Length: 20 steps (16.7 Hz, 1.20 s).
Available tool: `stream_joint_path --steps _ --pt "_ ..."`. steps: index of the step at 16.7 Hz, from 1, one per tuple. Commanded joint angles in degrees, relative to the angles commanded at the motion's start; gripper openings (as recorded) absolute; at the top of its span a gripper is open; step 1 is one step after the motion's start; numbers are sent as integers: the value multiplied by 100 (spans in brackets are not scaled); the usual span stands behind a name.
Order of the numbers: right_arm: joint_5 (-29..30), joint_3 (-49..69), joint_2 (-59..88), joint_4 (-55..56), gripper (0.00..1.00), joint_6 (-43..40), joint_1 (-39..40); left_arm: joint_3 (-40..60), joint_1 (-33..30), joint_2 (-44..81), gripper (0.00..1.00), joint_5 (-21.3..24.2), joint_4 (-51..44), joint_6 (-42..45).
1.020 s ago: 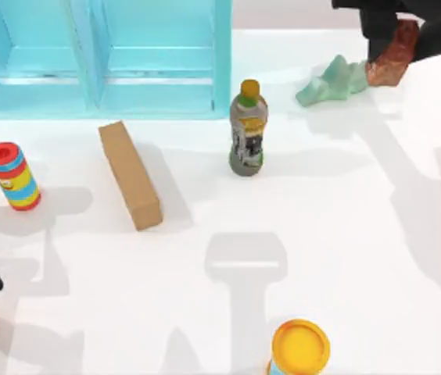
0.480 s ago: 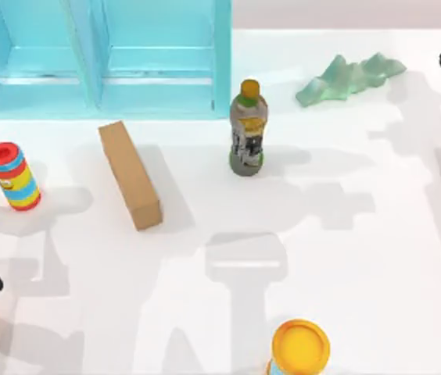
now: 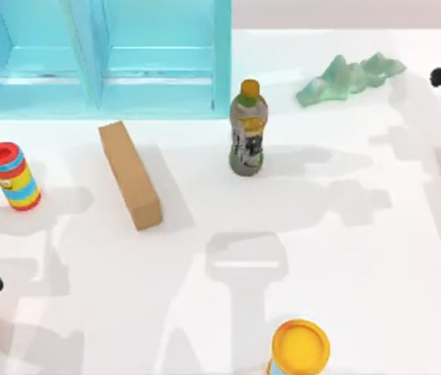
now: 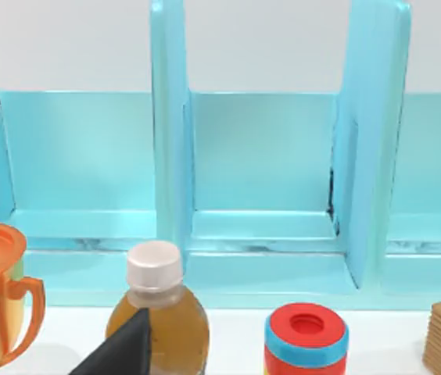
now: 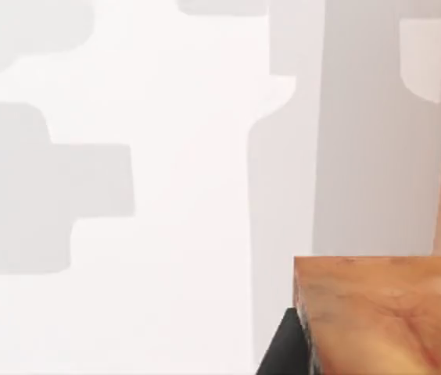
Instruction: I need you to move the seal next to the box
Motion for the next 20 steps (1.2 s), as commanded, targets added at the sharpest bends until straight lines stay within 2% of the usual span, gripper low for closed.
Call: stream_joint_path --steps 3,8,20 --pt "1 -550 51 624 0 9 3 0 0 0 100 0 0 0" --pt "2 -664 89 746 0 14 4 0 0 0 100 0 0 0" --pt "2 -664 89 746 90 14 4 0 0 0 100 0 0 0"
